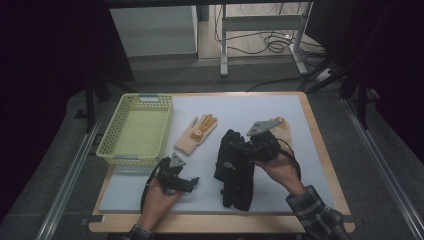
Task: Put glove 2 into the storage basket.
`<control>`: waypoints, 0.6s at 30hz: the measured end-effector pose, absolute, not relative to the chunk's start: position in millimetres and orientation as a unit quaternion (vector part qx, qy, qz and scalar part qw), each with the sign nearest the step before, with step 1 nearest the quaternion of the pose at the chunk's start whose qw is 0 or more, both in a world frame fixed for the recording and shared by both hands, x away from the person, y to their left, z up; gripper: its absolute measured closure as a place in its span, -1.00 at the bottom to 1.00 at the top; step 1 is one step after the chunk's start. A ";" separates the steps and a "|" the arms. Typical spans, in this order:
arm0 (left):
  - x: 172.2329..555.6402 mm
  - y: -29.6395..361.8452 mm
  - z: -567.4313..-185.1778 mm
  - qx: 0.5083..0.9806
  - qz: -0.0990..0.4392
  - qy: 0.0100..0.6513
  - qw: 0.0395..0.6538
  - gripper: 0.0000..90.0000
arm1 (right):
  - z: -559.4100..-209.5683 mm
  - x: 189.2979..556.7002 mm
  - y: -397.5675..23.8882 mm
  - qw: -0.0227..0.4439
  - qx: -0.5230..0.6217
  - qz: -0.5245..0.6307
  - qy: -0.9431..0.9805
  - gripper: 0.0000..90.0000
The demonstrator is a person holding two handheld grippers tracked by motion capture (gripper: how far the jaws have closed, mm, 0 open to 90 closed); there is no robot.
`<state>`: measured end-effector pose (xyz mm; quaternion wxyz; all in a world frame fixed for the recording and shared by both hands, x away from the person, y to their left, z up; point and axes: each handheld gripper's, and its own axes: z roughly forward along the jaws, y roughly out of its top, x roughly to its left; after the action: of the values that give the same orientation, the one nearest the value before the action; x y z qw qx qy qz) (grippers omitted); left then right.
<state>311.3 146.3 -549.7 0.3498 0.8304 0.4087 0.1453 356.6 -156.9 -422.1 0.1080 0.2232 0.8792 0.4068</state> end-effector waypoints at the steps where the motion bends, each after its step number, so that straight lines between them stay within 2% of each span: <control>1: 311.3 146.3 -549.7 0.830 0.145 0.409 0.350 -0.91 | -422.7 349.8 -159.5 0.107 0.216 0.405 0.882 0.82; 5: 311.4 146.3 -549.8 0.830 0.145 0.409 0.350 -0.91 | -436.9 332.3 -163.7 0.103 0.190 0.393 0.894 0.81; 10: 311.2 146.2 -549.8 0.830 0.146 0.409 0.350 -0.91 | -470.9 333.1 -160.0 0.104 0.178 0.344 0.916 0.79; 11: 311.2 146.2 -549.7 0.830 0.146 0.409 0.350 -0.90 | -484.0 334.6 -158.9 0.104 0.178 0.318 0.925 0.69; 12: 311.2 146.2 -549.8 0.830 0.146 0.409 0.350 -0.90 | -484.0 334.6 -158.9 0.104 0.178 0.318 0.925 0.69; 13: 311.2 146.1 -549.9 0.830 0.146 0.409 0.351 -0.90 | -494.5 334.6 -158.5 0.095 0.184 0.312 0.927 0.48; 14: 311.3 146.4 -549.7 0.831 0.146 0.408 0.349 -0.90 | -494.5 334.6 -158.5 0.095 0.184 0.312 0.927 0.48; 17: 311.2 146.3 -549.7 0.831 0.146 0.408 0.350 -0.90 | -493.9 333.4 -162.5 0.096 0.207 0.332 0.915 0.12; 18: 311.2 146.1 -549.9 0.830 0.146 0.409 0.351 -0.90 | -493.9 333.4 -162.5 0.096 0.207 0.332 0.915 0.12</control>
<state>311.2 146.1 -549.9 0.3510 0.8295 0.4091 0.1461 333.4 -162.5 -493.9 0.0962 0.2072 0.9151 0.3322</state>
